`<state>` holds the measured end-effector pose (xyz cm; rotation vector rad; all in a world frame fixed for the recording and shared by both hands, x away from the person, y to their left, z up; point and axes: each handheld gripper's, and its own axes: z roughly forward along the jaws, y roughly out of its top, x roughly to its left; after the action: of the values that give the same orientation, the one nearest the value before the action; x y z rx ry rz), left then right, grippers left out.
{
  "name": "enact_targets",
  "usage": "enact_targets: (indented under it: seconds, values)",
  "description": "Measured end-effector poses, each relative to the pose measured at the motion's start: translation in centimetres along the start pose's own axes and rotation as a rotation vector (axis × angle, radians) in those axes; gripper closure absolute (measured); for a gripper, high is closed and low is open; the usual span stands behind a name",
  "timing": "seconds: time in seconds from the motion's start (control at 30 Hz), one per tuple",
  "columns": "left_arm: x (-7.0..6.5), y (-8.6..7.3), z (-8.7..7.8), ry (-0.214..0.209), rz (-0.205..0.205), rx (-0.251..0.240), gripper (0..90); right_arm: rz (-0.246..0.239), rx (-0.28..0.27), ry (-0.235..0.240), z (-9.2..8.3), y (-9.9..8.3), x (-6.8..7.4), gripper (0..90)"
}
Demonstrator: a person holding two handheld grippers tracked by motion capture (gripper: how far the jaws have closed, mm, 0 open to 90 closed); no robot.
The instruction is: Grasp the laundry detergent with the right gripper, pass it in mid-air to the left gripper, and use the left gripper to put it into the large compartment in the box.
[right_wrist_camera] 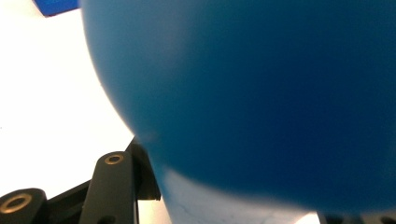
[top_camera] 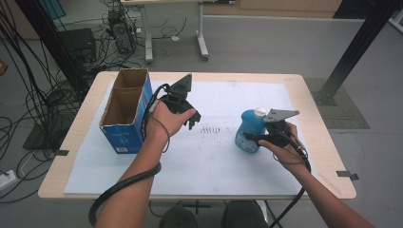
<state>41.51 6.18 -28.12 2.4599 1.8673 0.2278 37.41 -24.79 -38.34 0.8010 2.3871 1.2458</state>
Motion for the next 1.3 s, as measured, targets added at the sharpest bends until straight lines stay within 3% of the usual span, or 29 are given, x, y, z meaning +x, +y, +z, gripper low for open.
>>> enact_targets:
  seconds: [0.53,0.93,1.3]
  values:
    - [0.6,1.2,0.0,0.013,0.109,0.007,5.5,0.004,0.014,0.011,0.1,0.2,-0.2,43.9]
    - [1.0,1.5,-0.9,-0.013,0.133,-0.019,5.5,0.002,0.018,0.023,0.0,0.2,-0.4,43.6]
    - [0.9,1.8,-1.7,-0.035,0.188,-0.031,5.5,0.005,0.025,0.026,0.1,0.4,-0.5,43.7]
